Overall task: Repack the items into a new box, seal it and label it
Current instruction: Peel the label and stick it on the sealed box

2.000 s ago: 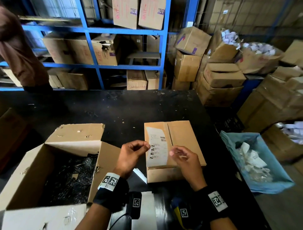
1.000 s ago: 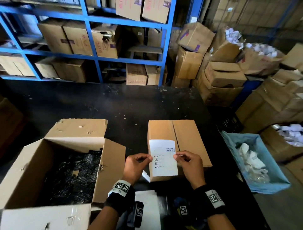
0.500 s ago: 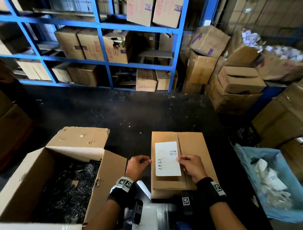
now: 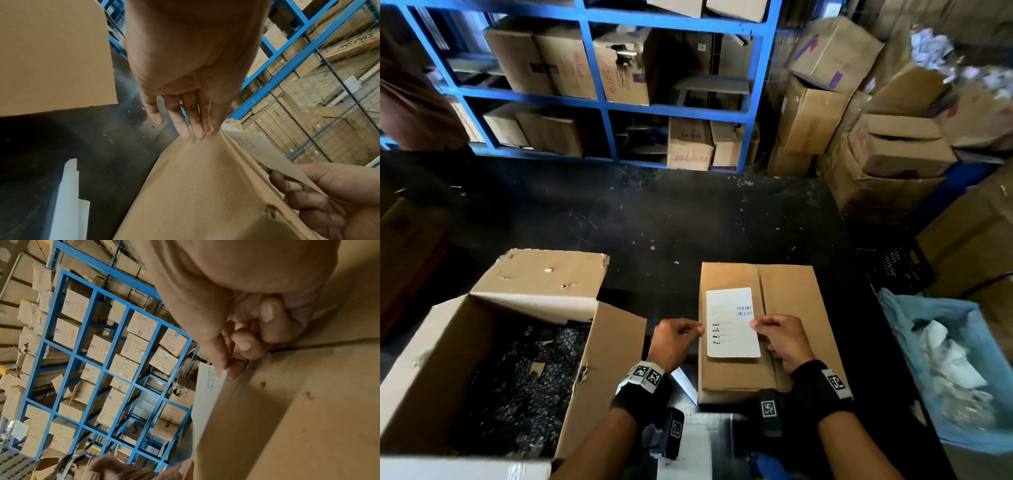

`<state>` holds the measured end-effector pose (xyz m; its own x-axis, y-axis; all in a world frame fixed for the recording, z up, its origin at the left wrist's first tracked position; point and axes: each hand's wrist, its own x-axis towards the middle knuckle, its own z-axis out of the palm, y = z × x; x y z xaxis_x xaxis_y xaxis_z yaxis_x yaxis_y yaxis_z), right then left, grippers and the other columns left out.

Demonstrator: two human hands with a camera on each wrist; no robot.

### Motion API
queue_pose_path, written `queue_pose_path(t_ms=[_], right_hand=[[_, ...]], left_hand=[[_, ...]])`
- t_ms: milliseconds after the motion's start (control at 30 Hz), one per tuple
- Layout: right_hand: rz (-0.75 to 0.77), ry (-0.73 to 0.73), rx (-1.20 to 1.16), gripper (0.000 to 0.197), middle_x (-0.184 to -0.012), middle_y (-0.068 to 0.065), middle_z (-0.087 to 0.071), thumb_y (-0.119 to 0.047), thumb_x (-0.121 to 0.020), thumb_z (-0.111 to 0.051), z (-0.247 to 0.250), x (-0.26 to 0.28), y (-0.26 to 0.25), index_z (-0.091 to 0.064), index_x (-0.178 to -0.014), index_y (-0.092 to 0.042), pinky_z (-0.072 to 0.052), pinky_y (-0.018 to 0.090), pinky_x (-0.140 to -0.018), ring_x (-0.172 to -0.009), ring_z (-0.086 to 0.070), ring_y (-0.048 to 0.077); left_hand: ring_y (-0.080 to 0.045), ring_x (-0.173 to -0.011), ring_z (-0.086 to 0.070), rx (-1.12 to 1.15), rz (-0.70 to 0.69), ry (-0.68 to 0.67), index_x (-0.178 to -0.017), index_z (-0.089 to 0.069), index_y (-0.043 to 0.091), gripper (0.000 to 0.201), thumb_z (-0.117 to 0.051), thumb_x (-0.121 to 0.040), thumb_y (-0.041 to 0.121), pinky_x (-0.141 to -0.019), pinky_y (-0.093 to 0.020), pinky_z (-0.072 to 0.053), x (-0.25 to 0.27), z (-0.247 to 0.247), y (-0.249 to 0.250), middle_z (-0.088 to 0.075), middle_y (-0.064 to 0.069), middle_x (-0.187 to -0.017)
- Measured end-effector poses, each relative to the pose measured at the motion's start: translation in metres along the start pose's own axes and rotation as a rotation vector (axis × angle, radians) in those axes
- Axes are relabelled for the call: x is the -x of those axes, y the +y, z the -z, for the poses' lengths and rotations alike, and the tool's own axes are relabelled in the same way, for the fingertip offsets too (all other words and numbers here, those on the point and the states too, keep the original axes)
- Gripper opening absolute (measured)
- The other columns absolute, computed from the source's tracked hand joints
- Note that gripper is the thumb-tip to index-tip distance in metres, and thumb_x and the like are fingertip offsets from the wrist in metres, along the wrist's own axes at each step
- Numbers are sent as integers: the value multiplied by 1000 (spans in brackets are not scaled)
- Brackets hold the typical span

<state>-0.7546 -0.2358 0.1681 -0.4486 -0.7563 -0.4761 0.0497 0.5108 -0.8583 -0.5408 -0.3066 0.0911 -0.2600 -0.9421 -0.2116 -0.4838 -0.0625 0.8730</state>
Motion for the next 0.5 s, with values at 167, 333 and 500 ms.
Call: queue_pose_path(t_ms=[167, 333, 500], right_hand=[[2, 6, 2, 11, -80, 9, -68, 4, -93, -66, -1, 0, 0, -68, -98, 13, -35, 6, -37, -34, -51, -7], [13, 23, 23, 5, -79, 7, -68, 3, -93, -66, -1, -5, 6, -70, -93, 7, -35, 6, -37, -33, -50, -7], [37, 54, 78, 8, -86, 9, -75, 0, -90, -71, -4, -18, 19, -72, -82, -2, -38, 8, -40, -47, -59, -3]], left_hand=[[5, -78, -69, 26, 15, -12, -94, -80, 22, 12, -77, -84, 29, -71, -8, -49, -1, 0, -2, -77, 11, -87], [6, -78, -69, 24, 10, -23, -96, -79, 22, 14, -76, -85, 30, -69, -3, -47, -1, 0, -2, -77, 11, -88], [0, -83, -70, 47, 18, -11, -102, -76, 21, 21, -78, -83, 27, -75, -13, -54, 0, 2, 3, -75, 13, -91]])
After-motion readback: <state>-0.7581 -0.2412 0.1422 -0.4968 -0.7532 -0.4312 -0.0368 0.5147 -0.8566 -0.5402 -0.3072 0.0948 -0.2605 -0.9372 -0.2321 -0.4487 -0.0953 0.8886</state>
